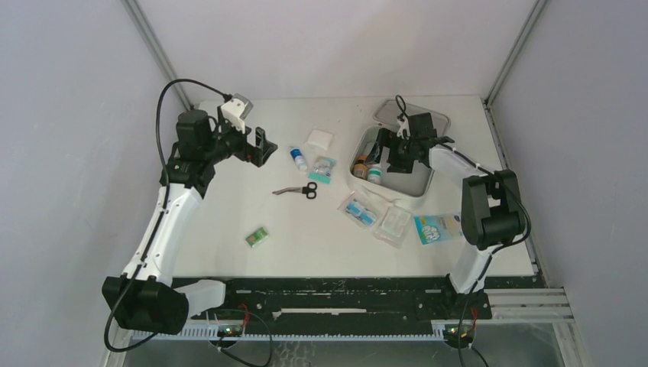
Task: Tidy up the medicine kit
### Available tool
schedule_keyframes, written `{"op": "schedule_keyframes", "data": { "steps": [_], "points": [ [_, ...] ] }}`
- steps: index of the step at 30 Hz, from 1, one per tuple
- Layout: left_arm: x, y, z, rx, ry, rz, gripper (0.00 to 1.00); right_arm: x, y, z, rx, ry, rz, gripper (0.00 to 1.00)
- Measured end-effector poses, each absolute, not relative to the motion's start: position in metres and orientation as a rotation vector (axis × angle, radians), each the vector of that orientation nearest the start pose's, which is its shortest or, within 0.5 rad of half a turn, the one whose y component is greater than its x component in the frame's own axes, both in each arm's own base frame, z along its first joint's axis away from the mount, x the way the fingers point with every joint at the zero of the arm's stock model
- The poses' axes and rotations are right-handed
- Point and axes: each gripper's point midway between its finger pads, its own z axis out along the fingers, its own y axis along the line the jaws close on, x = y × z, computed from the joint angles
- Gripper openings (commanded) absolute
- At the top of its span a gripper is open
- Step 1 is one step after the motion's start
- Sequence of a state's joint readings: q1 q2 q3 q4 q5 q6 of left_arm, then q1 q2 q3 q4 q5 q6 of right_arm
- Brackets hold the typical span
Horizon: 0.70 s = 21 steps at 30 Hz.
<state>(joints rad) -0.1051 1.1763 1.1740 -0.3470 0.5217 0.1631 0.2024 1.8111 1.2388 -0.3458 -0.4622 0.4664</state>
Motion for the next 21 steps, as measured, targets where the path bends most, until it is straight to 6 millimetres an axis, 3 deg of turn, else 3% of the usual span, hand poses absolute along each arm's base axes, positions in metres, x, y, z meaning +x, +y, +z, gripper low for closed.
{"op": "schedule_keyframes", "data": {
  "steps": [8, 14, 18, 21],
  "points": [
    [0.360, -0.120, 0.277, 0.624, 1.865, -0.470, 1.00, 0.405, 0.163, 0.142, -0.006, 2.413, 0.738, 1.00],
    [0.355, -0.118, 0.261, 0.627, 1.917, -0.470, 1.00, 0.395, 0.146, 0.188, -0.138, 2.297, 0.609, 1.00],
    [0.347, -0.110, 0.240, 0.651, 1.977, -0.424, 1.00, 0.382, 0.129, 0.232, -0.230, 2.177, 0.491, 1.00],
    [0.336, -0.102, 0.223, 0.680, 2.023, -0.380, 1.00, 0.376, 0.120, 0.254, -0.260, 2.111, 0.430, 1.00]
  ]
}}
